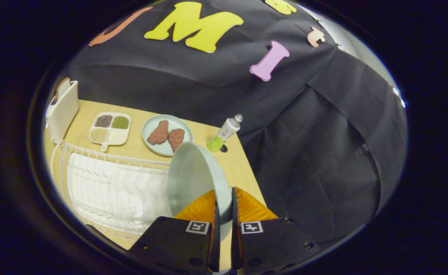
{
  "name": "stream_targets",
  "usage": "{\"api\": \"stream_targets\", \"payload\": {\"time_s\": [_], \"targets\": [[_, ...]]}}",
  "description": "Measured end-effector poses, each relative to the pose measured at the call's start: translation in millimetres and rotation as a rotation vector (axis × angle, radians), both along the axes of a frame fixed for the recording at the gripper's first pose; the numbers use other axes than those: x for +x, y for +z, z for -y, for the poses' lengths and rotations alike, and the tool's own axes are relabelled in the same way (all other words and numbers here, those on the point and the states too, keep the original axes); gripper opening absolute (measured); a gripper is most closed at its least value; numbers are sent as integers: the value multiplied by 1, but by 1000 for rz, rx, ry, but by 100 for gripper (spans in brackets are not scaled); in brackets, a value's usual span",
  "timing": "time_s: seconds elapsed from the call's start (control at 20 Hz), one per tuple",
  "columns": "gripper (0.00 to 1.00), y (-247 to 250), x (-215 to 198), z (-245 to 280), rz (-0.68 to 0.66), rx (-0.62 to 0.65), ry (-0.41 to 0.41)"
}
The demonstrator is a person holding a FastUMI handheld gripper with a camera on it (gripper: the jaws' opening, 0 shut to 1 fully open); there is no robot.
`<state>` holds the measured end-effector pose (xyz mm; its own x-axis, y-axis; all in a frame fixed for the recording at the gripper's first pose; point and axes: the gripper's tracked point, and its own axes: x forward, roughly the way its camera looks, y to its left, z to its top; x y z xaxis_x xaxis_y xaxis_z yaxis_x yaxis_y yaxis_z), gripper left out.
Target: Take the plate from the dish rack, then take the spoon from the basket and place it into the plate.
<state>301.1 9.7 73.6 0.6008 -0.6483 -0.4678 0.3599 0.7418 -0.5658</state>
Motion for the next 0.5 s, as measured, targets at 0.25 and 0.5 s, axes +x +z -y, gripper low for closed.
{"api": "stream_targets", "payload": {"time_s": [0.25, 0.5], "targets": [[16, 9, -24, -1, 21, 40, 41], [17, -19, -67, -22, 14, 221, 190]]}}
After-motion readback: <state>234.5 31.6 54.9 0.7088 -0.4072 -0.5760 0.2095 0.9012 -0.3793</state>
